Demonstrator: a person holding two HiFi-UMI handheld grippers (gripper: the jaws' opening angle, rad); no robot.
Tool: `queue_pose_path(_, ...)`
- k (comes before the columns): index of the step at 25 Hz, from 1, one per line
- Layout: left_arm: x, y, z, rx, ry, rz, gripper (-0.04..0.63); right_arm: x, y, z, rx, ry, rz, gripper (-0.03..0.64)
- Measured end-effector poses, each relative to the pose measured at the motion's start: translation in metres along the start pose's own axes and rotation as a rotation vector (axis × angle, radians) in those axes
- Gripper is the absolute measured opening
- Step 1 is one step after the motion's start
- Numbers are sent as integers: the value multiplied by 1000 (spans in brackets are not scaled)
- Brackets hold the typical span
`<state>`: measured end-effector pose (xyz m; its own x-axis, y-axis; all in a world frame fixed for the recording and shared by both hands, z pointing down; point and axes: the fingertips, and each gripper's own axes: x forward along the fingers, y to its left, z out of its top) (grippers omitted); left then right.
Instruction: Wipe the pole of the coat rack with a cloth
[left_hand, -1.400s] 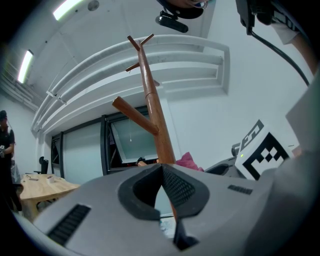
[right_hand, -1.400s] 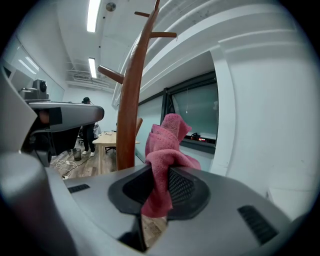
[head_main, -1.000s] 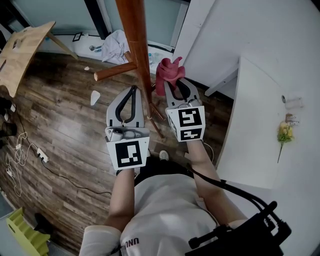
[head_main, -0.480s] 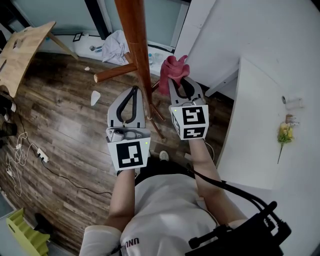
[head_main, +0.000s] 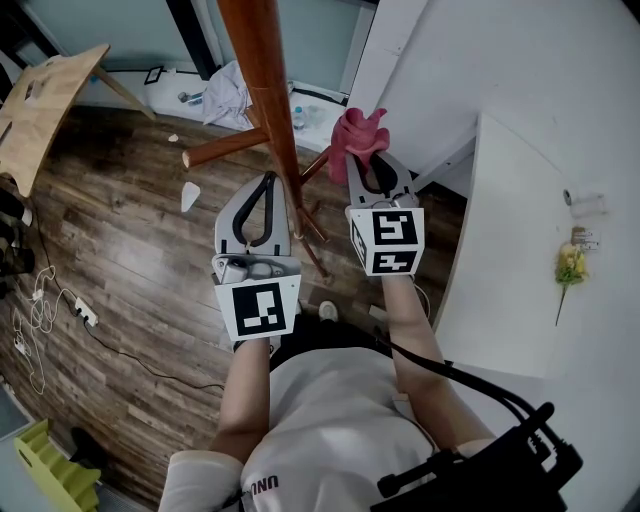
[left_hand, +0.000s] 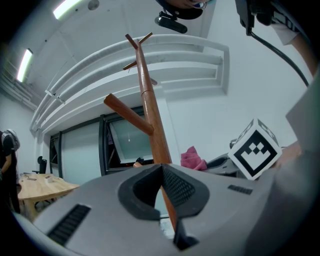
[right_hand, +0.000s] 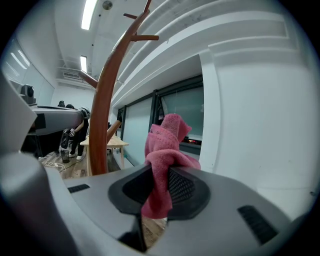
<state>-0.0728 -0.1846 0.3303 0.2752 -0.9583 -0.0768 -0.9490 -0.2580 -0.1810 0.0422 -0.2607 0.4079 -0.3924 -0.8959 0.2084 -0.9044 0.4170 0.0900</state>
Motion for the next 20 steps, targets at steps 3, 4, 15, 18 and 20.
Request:
queue_pose_path(3,1,-3,0,-3,-1,-2,12,-1,-6,-2,5,1,-13,80)
queue_pose_path(4,1,-4,1,-4,-2,-2,12,-2,-8,-2,6,0,-17,80)
queue_pose_path(15,1,-8,9,-17,-14,-9,12,-13,-26,10,18,-30,-67,80)
queue_pose_path(18,0,-12,15,66,-25,-42,12,-20,-30,15,21,-46,-86,80)
queue_pose_path(20,0,-16,21,199,-32,-89,12,-25,-32,20,23,-59,-97,80)
